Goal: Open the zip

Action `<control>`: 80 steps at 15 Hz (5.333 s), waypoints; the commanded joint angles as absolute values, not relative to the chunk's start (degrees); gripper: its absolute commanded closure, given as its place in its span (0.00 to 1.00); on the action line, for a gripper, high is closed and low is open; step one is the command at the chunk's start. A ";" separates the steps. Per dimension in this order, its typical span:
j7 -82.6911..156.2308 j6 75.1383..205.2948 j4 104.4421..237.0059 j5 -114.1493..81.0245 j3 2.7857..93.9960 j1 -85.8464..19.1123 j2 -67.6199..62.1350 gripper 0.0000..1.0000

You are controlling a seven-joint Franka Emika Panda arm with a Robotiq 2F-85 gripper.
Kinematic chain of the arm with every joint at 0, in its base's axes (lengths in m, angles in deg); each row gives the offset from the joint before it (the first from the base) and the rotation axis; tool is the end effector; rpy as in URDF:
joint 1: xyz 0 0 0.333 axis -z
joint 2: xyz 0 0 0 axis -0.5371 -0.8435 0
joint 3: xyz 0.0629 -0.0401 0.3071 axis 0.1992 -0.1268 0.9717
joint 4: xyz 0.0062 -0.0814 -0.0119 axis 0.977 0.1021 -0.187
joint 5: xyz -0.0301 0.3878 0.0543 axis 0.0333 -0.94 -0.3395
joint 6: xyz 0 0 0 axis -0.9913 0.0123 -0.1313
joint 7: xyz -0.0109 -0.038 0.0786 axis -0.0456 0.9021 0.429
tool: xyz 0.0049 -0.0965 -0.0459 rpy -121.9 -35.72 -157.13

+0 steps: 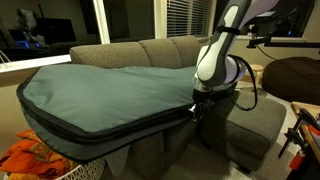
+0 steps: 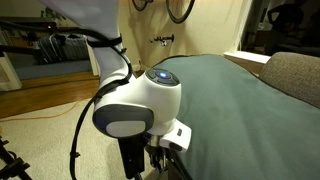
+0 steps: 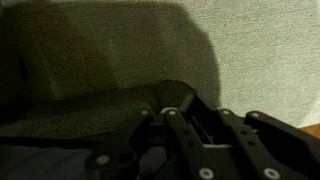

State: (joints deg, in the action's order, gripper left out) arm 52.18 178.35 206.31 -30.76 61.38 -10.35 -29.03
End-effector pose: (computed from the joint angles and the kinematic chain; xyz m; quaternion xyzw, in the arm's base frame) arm 0.4958 -0.1201 0.0427 -0.9880 0.1384 -0.0298 0.0622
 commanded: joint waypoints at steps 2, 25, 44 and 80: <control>50.31 178.65 207.01 -29.06 59.14 -12.31 -28.12 0.94; 41.22 172.41 206.36 -27.50 48.48 -27.78 -25.33 0.94; 34.78 166.02 205.37 -21.46 43.75 -37.82 -22.23 0.95; 24.53 150.20 197.45 -12.30 45.53 -48.65 -20.07 0.95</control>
